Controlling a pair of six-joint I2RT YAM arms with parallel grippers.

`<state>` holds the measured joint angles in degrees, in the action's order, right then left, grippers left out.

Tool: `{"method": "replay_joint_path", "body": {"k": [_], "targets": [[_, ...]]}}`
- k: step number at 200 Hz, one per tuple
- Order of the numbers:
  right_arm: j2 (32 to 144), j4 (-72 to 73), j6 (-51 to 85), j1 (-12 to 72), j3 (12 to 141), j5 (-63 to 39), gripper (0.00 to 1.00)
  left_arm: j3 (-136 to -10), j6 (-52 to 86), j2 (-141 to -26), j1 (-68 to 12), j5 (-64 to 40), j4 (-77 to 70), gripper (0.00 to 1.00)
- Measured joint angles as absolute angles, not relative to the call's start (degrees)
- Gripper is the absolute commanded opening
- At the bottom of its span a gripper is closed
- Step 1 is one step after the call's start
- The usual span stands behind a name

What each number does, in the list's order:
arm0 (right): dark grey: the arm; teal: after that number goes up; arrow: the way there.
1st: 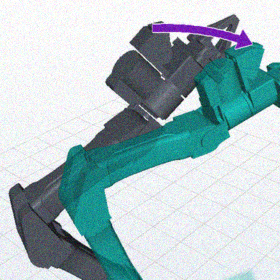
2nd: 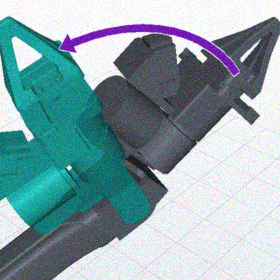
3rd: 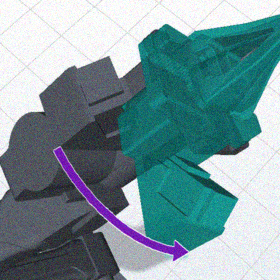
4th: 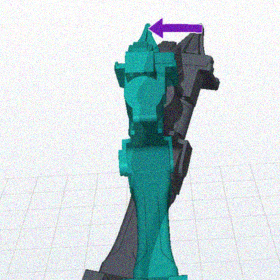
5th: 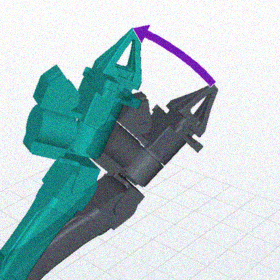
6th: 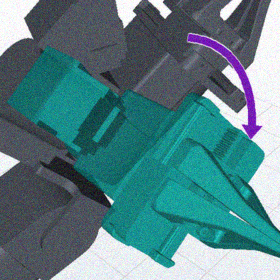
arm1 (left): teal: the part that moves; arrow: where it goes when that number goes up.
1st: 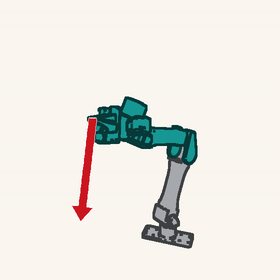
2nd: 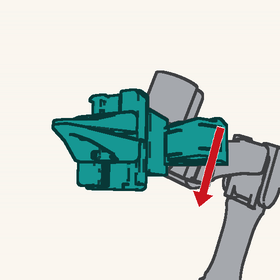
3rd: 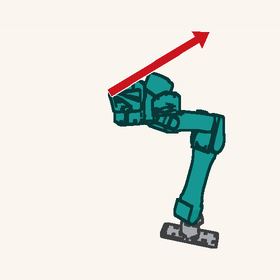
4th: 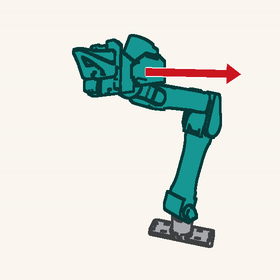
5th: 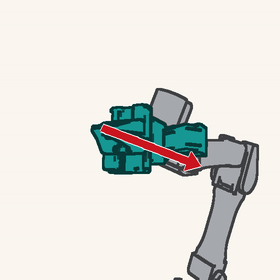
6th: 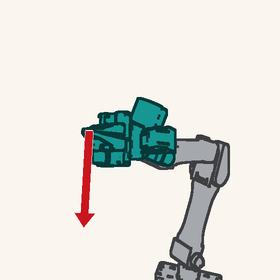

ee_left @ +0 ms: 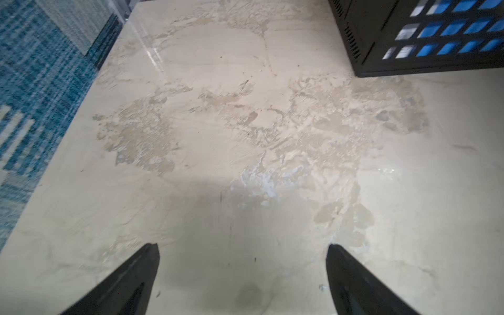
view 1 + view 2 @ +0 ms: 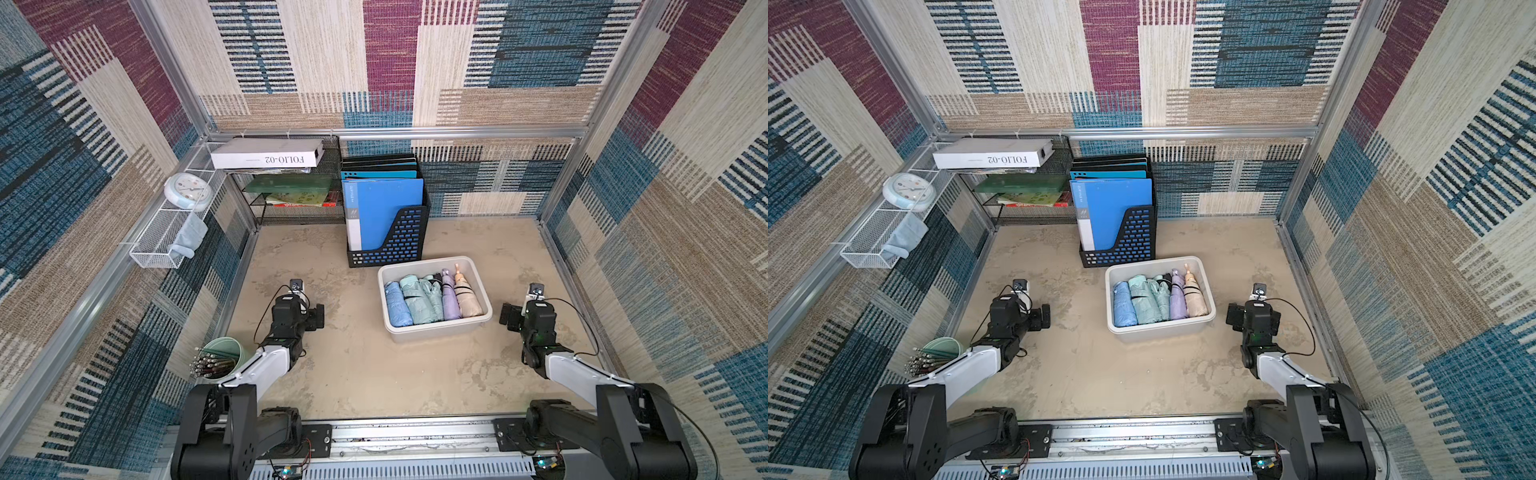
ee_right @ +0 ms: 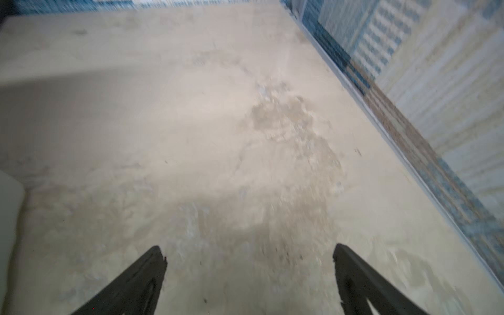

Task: Put the umbrella into the storage box
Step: Reset both arms

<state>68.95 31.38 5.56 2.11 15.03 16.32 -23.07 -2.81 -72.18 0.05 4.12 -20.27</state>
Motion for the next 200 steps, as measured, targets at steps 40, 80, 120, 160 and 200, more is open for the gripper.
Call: {"method": "replay_joint_path", "body": {"k": [40, 80, 120, 160, 200], "targets": [[77.5, 46.6, 0.8, -0.1, 16.4, 10.2, 0.99, -27.5, -2.3, -80.3, 3.7, -3.3, -27.9, 0.96], [83.2, 56.1, 0.4, -2.8, 18.1, 3.7, 0.97, -27.8, -2.0, -86.7, 3.4, -7.7, -32.7, 0.97], [87.4, 63.5, 0.5, -3.0, 15.2, 0.8, 0.99, -27.3, -1.8, -87.7, 3.0, -7.6, -36.4, 0.98], [86.7, 65.6, 0.3, -3.0, 15.2, -0.1, 0.99, -27.4, -1.2, -87.7, 3.0, -7.0, -36.8, 0.99], [86.7, 65.0, 0.0, -3.0, 15.9, -0.5, 0.99, -27.4, -0.8, -87.7, 3.0, -6.8, -36.9, 0.99]]}}
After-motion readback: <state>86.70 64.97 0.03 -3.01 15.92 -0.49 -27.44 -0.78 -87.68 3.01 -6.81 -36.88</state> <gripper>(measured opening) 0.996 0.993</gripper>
